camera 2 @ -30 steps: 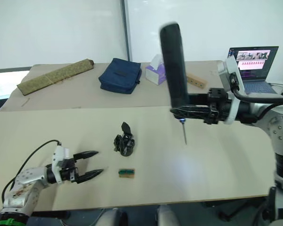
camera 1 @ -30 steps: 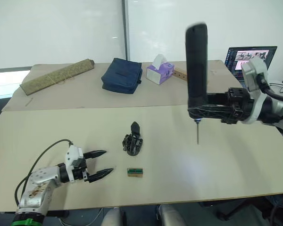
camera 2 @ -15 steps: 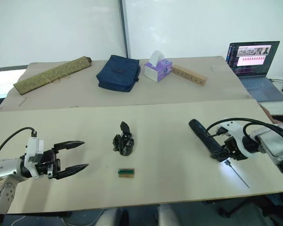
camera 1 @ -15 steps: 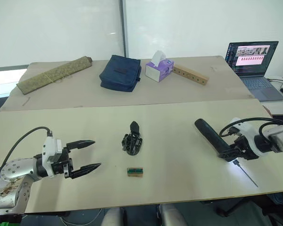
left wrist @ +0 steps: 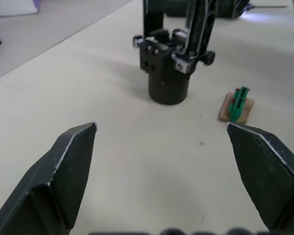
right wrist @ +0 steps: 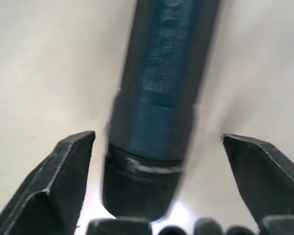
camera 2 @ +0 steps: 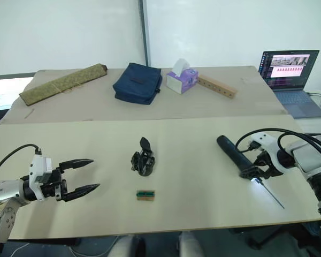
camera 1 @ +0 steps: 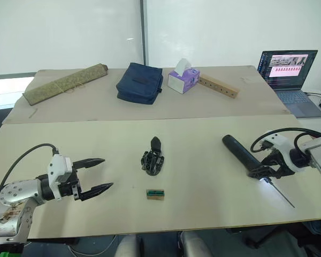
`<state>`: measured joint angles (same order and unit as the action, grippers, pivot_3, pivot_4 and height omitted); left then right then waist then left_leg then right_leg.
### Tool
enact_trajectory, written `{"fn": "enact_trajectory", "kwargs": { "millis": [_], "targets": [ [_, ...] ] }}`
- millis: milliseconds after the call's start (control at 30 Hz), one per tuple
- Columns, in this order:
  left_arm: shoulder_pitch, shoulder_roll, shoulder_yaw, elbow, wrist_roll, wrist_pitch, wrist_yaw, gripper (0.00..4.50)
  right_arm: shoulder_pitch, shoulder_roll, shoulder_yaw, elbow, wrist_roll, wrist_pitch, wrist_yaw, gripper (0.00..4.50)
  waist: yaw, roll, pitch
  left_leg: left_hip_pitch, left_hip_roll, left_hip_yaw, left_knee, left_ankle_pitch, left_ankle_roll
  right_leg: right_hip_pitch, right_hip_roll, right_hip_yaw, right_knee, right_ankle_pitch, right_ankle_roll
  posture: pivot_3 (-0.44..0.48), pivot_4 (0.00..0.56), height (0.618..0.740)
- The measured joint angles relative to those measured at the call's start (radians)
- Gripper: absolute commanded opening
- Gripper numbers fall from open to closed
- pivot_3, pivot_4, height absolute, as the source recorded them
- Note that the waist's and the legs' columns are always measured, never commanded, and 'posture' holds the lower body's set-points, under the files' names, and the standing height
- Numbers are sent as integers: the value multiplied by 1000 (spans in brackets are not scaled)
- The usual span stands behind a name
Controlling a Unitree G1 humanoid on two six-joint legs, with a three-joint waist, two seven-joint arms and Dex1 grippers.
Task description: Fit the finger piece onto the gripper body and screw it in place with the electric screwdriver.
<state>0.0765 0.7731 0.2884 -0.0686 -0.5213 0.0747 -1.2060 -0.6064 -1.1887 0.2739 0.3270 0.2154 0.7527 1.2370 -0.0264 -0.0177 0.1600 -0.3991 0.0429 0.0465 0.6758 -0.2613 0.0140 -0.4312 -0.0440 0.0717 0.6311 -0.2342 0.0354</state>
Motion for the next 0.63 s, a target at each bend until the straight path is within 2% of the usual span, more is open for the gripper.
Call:
{"fn": "enact_trajectory", "kwargs": {
  "millis": [133, 200, 300, 467, 533, 633],
  "targets": [
    [8, 6, 35, 43, 26, -10, 37, 4500, 98, -17, -245, -75, 79, -214, 40, 4395, 8, 0, 0, 0, 1, 1, 0, 0, 0, -1, 3, -1, 1, 1, -1, 0, 150, 740],
    [9, 13, 48, 71, 49, -30, 47, 4500, 179, 41, -393, -170, 166, -329, 87, 4395, 7, -1, 0, 2, 2, 1, 0, 0, 0, 2, 5, -1, 1, 1, -2, 0, 150, 740],
    [13, 15, 53, 105, 70, -56, 59, 4500, 271, 152, -498, -312, 212, -432, 49, 4395, 10, -1, 0, 6, 3, 0, 0, 0, 0, 6, 6, -1, 0, 1, -2, 0, 150, 740],
    [25, 11, 55, 148, 131, -96, 113, 4500, 447, 391, -505, -520, 212, -644, -45, 4395, 16, -2, 0, 6, 2, 0, 0, 0, 0, 7, 4, -1, 1, 1, -1, 0, 150, 740],
    [33, 5, 55, 147, 137, -99, 133, 4500, 486, 480, -484, -528, 177, -763, -78, 4395, 16, -2, 0, 5, 2, 1, 1, 0, 0, 7, 2, -1, 1, 1, -1, 0, 150, 740],
    [59, 1, 58, 139, 138, -103, 143, 4500, 530, 533, -459, -509, 120, -885, -109, 4395, 15, -2, 0, 6, 1, 2, 1, 0, 0, 7, 1, -1, 0, 2, 0, 0, 150, 740]
  ]
}}
